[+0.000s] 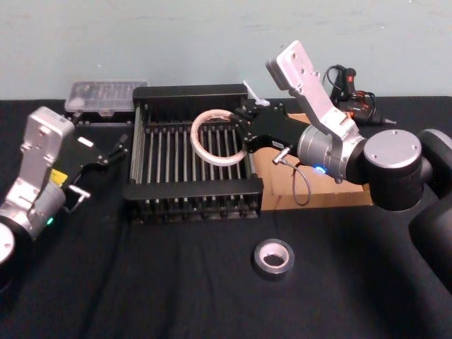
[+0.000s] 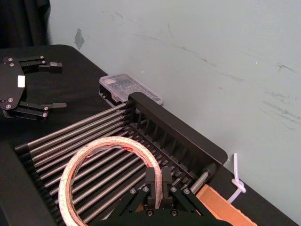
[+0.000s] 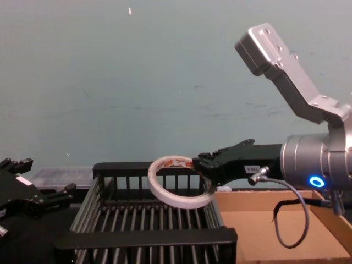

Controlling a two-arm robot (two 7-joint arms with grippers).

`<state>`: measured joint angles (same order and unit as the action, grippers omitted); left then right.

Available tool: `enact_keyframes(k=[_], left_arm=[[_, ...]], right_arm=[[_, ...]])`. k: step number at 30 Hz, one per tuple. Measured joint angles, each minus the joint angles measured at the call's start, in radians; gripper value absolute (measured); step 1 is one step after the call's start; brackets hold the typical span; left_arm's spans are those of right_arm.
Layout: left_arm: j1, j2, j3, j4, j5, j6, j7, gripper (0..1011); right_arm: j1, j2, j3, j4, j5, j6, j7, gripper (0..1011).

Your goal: Pick up the white tape and place it into the black box , Pick up the silver tape and place it into the brown box.

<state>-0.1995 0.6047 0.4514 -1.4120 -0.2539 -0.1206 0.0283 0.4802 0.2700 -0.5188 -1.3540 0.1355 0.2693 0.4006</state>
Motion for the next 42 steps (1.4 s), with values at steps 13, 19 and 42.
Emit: enact_keyframes(k=[13, 19, 42], left_arm=[[0.000, 0.000, 0.000, 0.000, 0.000, 0.000, 0.000, 1001], [0.000, 0.000, 0.000, 0.000, 0.000, 0.000, 0.000, 1001], [0.000, 0.000, 0.000, 0.000, 0.000, 0.000, 0.000, 1001]], right_arm=[[-0.001, 0.003, 0.000, -0.004, 0.001, 0.003, 0.001, 200], [-0.002, 0.003, 0.000, -0.005, 0.002, 0.003, 0.001, 388], [-0.002, 0.004, 0.000, -0.006, 0.003, 0.005, 0.002, 1002]])
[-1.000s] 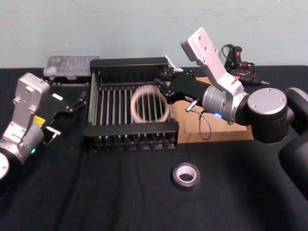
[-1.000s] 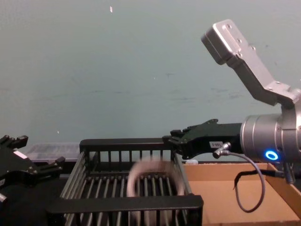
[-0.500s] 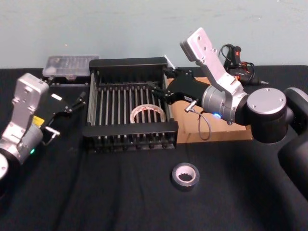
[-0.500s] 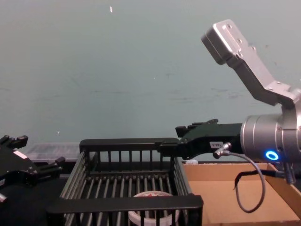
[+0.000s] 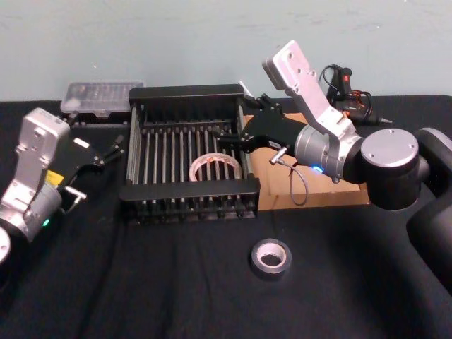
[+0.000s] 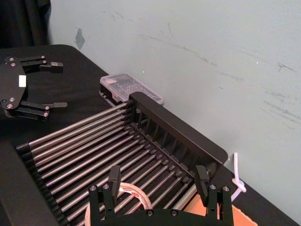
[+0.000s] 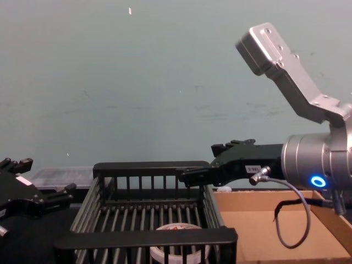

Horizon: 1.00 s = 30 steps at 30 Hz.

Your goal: Pick up the white tape and place it into the black box , Pick up the silver tape and place it into the brown box.

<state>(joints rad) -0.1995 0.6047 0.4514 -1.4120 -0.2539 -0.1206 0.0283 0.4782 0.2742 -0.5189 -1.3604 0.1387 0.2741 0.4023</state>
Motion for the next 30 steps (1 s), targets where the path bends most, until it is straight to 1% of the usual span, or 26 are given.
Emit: enact_keyframes(k=[4, 9, 12, 13, 17, 19, 20, 22, 23, 25, 26, 27, 28, 30], left_arm=[[0.000, 0.000, 0.000, 0.000, 0.000, 0.000, 0.000, 1001], [0.000, 0.000, 0.000, 0.000, 0.000, 0.000, 0.000, 1001], [0.000, 0.000, 0.000, 0.000, 0.000, 0.000, 0.000, 1001], [0.000, 0.000, 0.000, 0.000, 0.000, 0.000, 0.000, 1001], [0.000, 0.000, 0.000, 0.000, 0.000, 0.000, 0.000, 1001], [0.000, 0.000, 0.000, 0.000, 0.000, 0.000, 0.000, 1001], [0.000, 0.000, 0.000, 0.000, 0.000, 0.000, 0.000, 1001], [0.000, 0.000, 0.000, 0.000, 0.000, 0.000, 0.000, 1001], [0.000, 0.000, 0.000, 0.000, 0.000, 0.000, 0.000, 1001], [0.000, 0.000, 0.000, 0.000, 0.000, 0.000, 0.000, 1001], [0.000, 0.000, 0.000, 0.000, 0.000, 0.000, 0.000, 1001], [0.000, 0.000, 0.000, 0.000, 0.000, 0.000, 0.000, 1001], [0.000, 0.000, 0.000, 0.000, 0.000, 0.000, 0.000, 1001], [0.000, 0.000, 0.000, 0.000, 0.000, 0.000, 0.000, 1001]], right_arm=[[-0.001, 0.000, 0.001, -0.002, -0.001, 0.000, 0.000, 1002], [-0.016, 0.006, 0.018, -0.032, -0.001, 0.020, -0.002, 1002], [-0.035, 0.018, 0.034, -0.068, 0.003, 0.044, -0.003, 1002], [-0.035, 0.018, 0.034, -0.068, 0.003, 0.044, -0.003, 1002], [-0.060, 0.042, 0.051, -0.114, 0.013, 0.068, 0.001, 1003], [-0.084, 0.065, 0.064, -0.155, 0.023, 0.088, 0.008, 1002], [-0.084, 0.065, 0.064, -0.155, 0.023, 0.088, 0.008, 1002], [-0.102, 0.084, 0.074, -0.185, 0.030, 0.100, 0.012, 1003], [-0.117, 0.099, 0.082, -0.208, 0.036, 0.110, 0.016, 1003], [-0.132, 0.115, 0.090, -0.229, 0.043, 0.121, 0.019, 1003], [-0.149, 0.134, 0.098, -0.255, 0.050, 0.130, 0.024, 1002], [-0.158, 0.143, 0.102, -0.266, 0.054, 0.135, 0.026, 1002], [-0.173, 0.159, 0.108, -0.286, 0.059, 0.142, 0.030, 1002], [-0.188, 0.175, 0.113, -0.304, 0.065, 0.149, 0.033, 1002]])
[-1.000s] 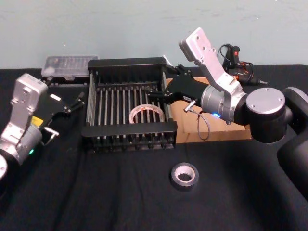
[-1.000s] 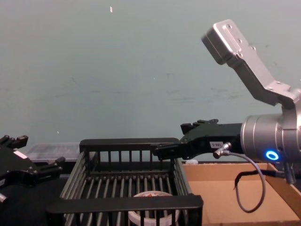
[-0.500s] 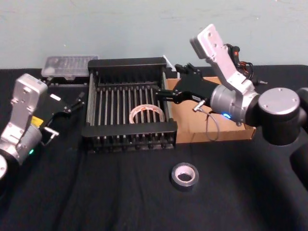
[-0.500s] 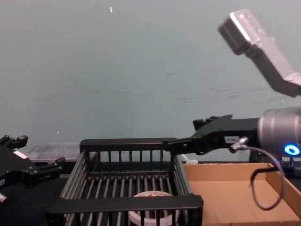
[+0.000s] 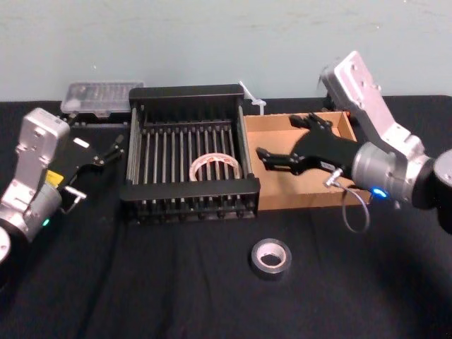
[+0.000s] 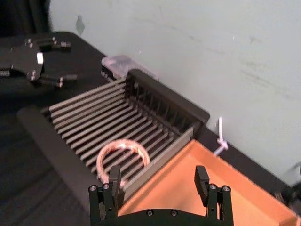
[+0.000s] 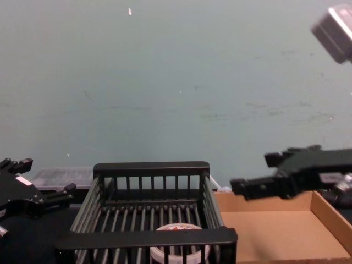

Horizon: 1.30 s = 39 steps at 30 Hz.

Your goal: Pick up the white tape and place it into the black box , Pick up the silver tape and place it into the brown box.

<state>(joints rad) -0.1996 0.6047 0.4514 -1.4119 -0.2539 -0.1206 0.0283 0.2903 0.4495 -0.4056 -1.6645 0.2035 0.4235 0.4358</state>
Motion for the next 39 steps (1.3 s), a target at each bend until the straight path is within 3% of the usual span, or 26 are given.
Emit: enact_keyframes(k=[8, 15, 24, 39], left_arm=[[0.000, 0.000, 0.000, 0.000, 0.000, 0.000, 0.000, 1001], [0.000, 0.000, 0.000, 0.000, 0.000, 0.000, 0.000, 1001], [0.000, 0.000, 0.000, 0.000, 0.000, 0.000, 0.000, 1001], [0.000, 0.000, 0.000, 0.000, 0.000, 0.000, 0.000, 1001]], right_arm=[[-0.090, 0.097, 0.021, -0.097, 0.033, 0.034, 0.027, 1003], [-0.134, 0.143, 0.023, -0.133, 0.073, 0.082, 0.045, 1002], [-0.144, 0.163, -0.003, -0.132, 0.108, 0.136, 0.055, 1003], [-0.103, 0.186, -0.080, -0.090, 0.135, 0.183, 0.092, 1003]])
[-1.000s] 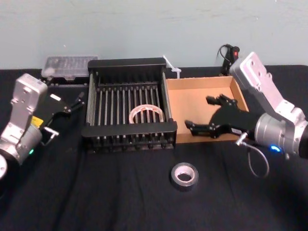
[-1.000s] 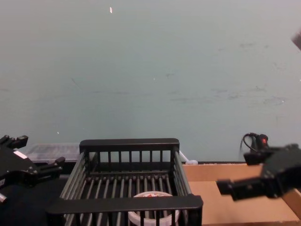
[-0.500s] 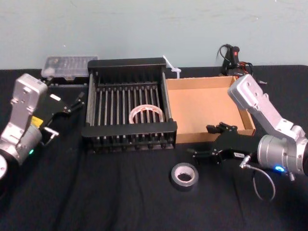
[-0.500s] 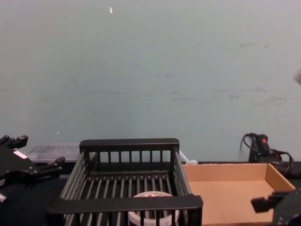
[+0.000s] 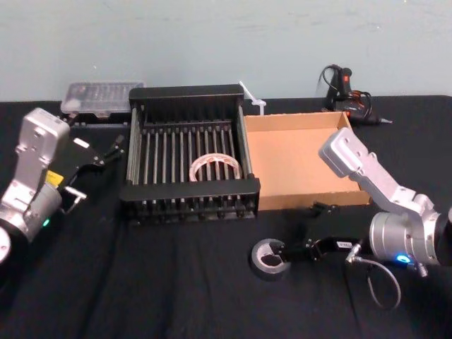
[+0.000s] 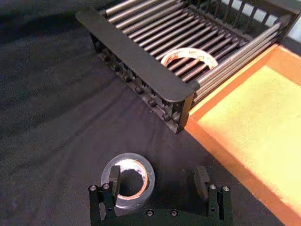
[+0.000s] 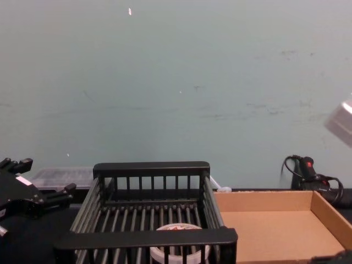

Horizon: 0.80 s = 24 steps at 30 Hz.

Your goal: Pick up the white tape and place it into the black box , Pick up the silver tape and place it into the brown box.

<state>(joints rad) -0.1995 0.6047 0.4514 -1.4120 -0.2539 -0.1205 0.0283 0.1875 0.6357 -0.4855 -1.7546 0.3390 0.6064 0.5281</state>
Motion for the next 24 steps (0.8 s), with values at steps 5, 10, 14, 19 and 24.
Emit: enact_keyframes(k=[5, 10, 14, 19, 24], left_arm=[[0.000, 0.000, 0.000, 0.000, 0.000, 0.000, 0.000, 1001], [0.000, 0.000, 0.000, 0.000, 0.000, 0.000, 0.000, 1001], [0.000, 0.000, 0.000, 0.000, 0.000, 0.000, 0.000, 1001], [0.000, 0.000, 0.000, 0.000, 0.000, 0.000, 0.000, 1001], [0.000, 0.000, 0.000, 0.000, 0.000, 0.000, 0.000, 1001]], right_arm=[[0.017, 0.000, -0.024, 0.021, 0.007, 0.010, 0.004, 1002], [0.033, -0.006, -0.044, 0.045, 0.012, 0.014, 0.001, 1002], [0.044, -0.014, -0.054, 0.061, 0.015, 0.015, -0.005, 1002], [0.054, -0.020, -0.067, 0.076, 0.017, 0.017, -0.011, 1002], [0.061, -0.022, -0.077, 0.087, 0.017, 0.017, -0.014, 1002]])
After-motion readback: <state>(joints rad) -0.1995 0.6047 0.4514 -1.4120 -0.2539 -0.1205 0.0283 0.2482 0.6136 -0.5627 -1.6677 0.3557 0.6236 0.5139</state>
